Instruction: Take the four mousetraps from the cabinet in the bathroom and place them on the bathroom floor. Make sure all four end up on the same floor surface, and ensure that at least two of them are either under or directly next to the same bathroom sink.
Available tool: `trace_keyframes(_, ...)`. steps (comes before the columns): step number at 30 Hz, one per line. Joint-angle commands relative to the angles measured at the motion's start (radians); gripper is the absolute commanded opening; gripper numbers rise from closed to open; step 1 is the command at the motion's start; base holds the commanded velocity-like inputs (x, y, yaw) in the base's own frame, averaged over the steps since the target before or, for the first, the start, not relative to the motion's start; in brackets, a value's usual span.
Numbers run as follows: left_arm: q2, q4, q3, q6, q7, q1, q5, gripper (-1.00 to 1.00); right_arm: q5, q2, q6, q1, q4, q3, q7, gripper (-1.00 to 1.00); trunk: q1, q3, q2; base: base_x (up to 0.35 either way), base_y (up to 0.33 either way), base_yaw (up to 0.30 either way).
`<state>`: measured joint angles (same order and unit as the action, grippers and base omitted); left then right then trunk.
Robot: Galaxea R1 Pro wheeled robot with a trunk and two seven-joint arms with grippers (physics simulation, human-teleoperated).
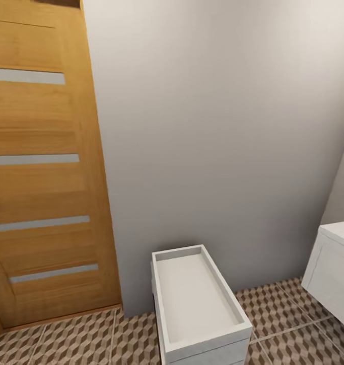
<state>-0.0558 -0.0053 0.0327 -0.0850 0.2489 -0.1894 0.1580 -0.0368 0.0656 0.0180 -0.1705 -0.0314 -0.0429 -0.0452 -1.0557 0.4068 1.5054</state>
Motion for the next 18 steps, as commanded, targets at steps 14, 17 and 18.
trace_keyframes(14,0.003,0.003,0.003,-0.004,0.001,0.000,0.013,1.00,-0.003,0.000,0.003,-0.001,-0.002,-0.005,-0.001,1.00,0.000,0.001,0.001,0.000,0.000,0.278)
trace_keyframes(17,0.003,0.003,0.003,-0.006,0.000,0.001,0.013,1.00,-0.003,-0.001,0.003,-0.001,-0.002,-0.005,-0.002,1.00,0.000,0.001,0.001,0.000,0.000,0.278)
trace_keyframes(18,0.003,0.004,0.003,-0.006,0.000,0.001,0.013,1.00,-0.003,-0.001,0.003,-0.001,-0.002,-0.005,-0.002,1.00,0.000,0.001,0.001,0.000,0.000,0.278)
